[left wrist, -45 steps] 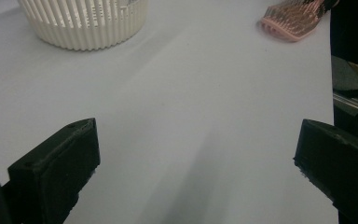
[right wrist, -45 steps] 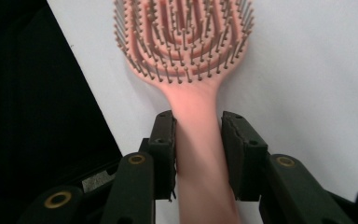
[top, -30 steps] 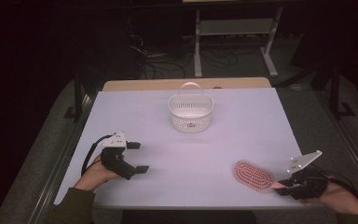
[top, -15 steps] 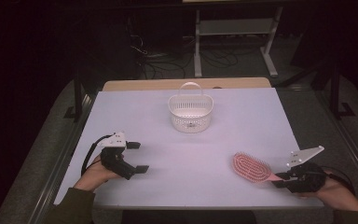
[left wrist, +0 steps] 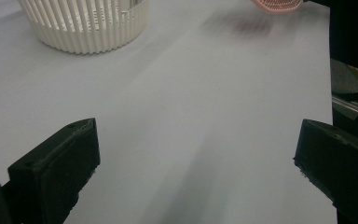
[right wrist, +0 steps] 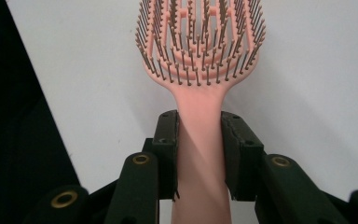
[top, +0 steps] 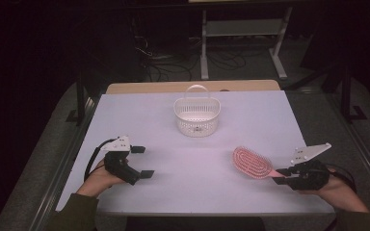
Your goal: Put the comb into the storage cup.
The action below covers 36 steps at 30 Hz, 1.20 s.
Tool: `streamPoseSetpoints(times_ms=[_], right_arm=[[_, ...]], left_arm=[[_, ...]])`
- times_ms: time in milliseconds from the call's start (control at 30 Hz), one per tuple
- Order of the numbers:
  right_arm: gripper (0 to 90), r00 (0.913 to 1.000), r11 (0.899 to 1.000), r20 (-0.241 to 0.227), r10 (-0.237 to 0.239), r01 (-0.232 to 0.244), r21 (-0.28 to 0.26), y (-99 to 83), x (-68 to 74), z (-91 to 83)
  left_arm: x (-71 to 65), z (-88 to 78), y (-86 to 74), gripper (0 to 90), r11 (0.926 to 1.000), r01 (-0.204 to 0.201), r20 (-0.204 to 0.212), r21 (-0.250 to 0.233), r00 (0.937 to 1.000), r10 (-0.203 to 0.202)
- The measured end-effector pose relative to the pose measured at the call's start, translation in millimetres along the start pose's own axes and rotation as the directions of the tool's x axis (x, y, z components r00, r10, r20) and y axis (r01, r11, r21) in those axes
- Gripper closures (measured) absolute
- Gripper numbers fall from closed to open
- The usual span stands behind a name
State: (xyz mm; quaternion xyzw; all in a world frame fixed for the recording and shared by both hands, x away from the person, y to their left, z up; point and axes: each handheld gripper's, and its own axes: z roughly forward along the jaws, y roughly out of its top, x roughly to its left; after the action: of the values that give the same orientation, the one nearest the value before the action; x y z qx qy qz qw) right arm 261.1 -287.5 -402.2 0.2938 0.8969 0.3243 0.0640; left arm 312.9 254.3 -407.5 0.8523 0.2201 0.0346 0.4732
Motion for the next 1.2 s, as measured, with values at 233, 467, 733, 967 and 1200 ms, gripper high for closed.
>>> streamPoseSetpoints(times_ms=[233, 467, 733, 967, 1200], right_arm=[[68.3, 0.9999, 1.0, -0.008, -0.009, 0.009, -0.011, 11.6, 0.2, 11.0], [68.3, 0.9997, 1.0, -0.016, -0.019, 0.018, -0.025, 28.4, 0.5, 22.5], [68.3, 0.9991, 0.999, -0.028, -0.031, 0.03, -0.044, 47.3, -1.2, 29.9], [68.3, 0.9979, 0.996, -0.037, -0.054, 0.051, -0.073, 64.1, -0.1, 33.8], [68.3, 0.9969, 0.993, -0.044, -0.065, 0.06, -0.097, 76.2, 1.0, 38.9]], left_arm=[[0.4, 2.1, 2.8, 0.1, 1.0, 0.003, 0.005, -0.008, 1.0, -0.003], [3.0, 3.6, 9.1, 0.1, 0.9996, 0.01, 0.007, -0.025, 0.9999, -0.01], [3.6, 4.9, 15.9, 0.1, 0.9986, 0.023, 0.028, -0.047, 0.9994, -0.022], [2.3, 11.6, 26.9, 0.1, 0.998, 0.018, 0.048, -0.061, 0.9987, -0.015], [3.4, 18.5, 37.5, 0.1, 0.9961, 0.02, 0.055, -0.085, 0.9984, -0.016]])
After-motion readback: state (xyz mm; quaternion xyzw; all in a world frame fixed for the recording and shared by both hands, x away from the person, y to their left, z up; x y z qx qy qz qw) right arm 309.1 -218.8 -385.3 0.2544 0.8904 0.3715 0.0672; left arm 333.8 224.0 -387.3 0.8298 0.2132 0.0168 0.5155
